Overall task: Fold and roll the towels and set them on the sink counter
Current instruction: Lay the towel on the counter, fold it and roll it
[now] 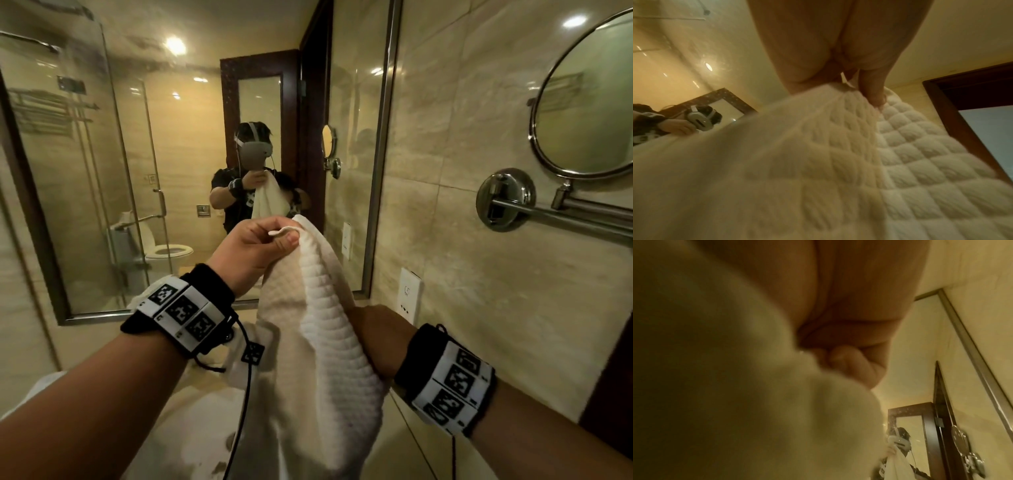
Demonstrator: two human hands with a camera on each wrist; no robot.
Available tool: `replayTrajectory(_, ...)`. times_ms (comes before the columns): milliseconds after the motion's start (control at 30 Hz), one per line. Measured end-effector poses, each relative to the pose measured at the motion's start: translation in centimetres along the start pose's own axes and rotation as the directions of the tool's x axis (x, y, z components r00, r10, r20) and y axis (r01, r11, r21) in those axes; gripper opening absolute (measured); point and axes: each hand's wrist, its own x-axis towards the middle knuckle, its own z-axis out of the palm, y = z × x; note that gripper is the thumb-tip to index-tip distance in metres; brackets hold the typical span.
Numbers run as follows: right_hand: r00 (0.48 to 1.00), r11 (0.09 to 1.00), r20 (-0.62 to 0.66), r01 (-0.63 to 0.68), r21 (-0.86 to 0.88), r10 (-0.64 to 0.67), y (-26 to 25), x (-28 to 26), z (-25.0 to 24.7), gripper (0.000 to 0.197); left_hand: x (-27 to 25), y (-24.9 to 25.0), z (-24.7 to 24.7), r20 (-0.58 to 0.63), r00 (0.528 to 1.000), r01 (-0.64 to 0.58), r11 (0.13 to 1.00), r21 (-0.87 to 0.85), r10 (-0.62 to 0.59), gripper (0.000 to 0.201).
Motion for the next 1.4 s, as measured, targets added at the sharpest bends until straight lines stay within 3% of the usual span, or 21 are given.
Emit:
replayTrajectory(133,0.997,0.993,0.062,0.053,-0.102,-0.047,0.8,-0.5,-0.8,0.025,-0.2,-0.8,-1.5,-0.045,0.999,0.027,0.996,0.079,-0.023,0.004)
replayTrajectory(167,0.995,0.992,0.042,0.096,-0.087,-0.092,1.2,-0.6,-1.4,0.023,-0.4,-1.0,-1.9,-0.079,0.996,0.047,0.995,0.091,-0.040,0.011)
replayTrajectory(233,0.983,0.983,-0.061,0.174,0.064,-0.170,2.9,-1.1,-2.5,0.021,-0.9,-1.0,-2.9,-0.155,0.985,0.095,0.989,0.114,-0.076,0.023)
replayTrajectory(300,0.967,0.929,-0.215,0.199,0.313,-0.135,5.0,-1.9,-3.7,0.023,-1.6,-1.0,-4.3,-0.229,0.968,0.134,0.981,0.139,-0.099,0.025)
replayTrajectory(367,0.966,0.864,-0.252,0.170,0.475,-0.051,6.3,-2.8,-4.8,0.019,-2.2,-1.1,-5.4,-0.264,0.958,0.161,0.972,0.169,-0.112,0.031)
replayTrajectory(567,0.995,0.847,0.097,-0.021,0.532,-0.037,5.6,-3.5,-4.8,0.022,-3.0,-0.6,-4.2,-0.228,0.967,0.180,0.937,0.301,-0.113,0.021)
replayTrajectory(733,0.977,0.801,0.191,-0.041,0.597,-0.092,4.6,-4.1,-4.3,0.020,-3.3,-0.5,-4.4,-0.198,0.976,0.145,0.941,0.305,-0.087,0.033)
replayTrajectory(767,0.982,0.804,0.167,-0.033,0.594,-0.084,4.8,-4.1,-4.2,0.010,-3.4,-0.4,-4.4,-0.175,0.979,0.151,0.943,0.298,-0.102,0.030)
replayTrajectory(833,0.999,0.848,0.030,0.003,0.530,-0.022,5.7,-3.9,-4.1,0.017,-3.8,-0.1,-4.6,-0.079,0.986,0.163,0.953,0.254,-0.148,0.017)
replayTrajectory(933,0.971,0.912,-0.236,0.063,0.406,0.038,7.3,-3.4,-4.3,0.034,-4.2,0.2,-5.2,0.033,0.984,0.164,0.961,0.223,-0.175,0.043)
replayTrajectory(1000,0.939,0.910,-0.341,0.107,0.402,0.041,7.8,-3.2,-4.4,0.036,-4.5,0.6,-5.2,0.108,0.980,0.129,0.950,0.285,-0.165,0.045)
replayTrajectory(1100,0.904,0.898,-0.421,0.124,0.422,0.073,8.0,-3.0,-4.8,0.034,-4.8,1.3,-5.0,0.164,0.980,0.027,0.893,0.449,-0.112,0.048)
replayTrajectory(1200,0.909,0.906,-0.409,0.108,0.409,0.077,8.4,-3.1,-5.3,0.032,-5.2,1.4,-4.9,0.172,0.985,-0.082,0.779,0.621,-0.033,0.045)
replayTrajectory(1333,0.976,0.938,-0.198,-0.017,0.345,0.091,8.9,-3.4,-5.9,0.036,-6.0,1.0,-4.0,0.243,0.964,-0.260,0.598,0.758,0.110,0.030)
replayTrajectory(1400,0.997,0.938,-0.038,-0.049,0.343,0.067,8.5,-3.8,-5.8,0.037,-6.0,0.7,-3.5,0.248,0.954,-0.299,0.531,0.793,0.166,0.035)
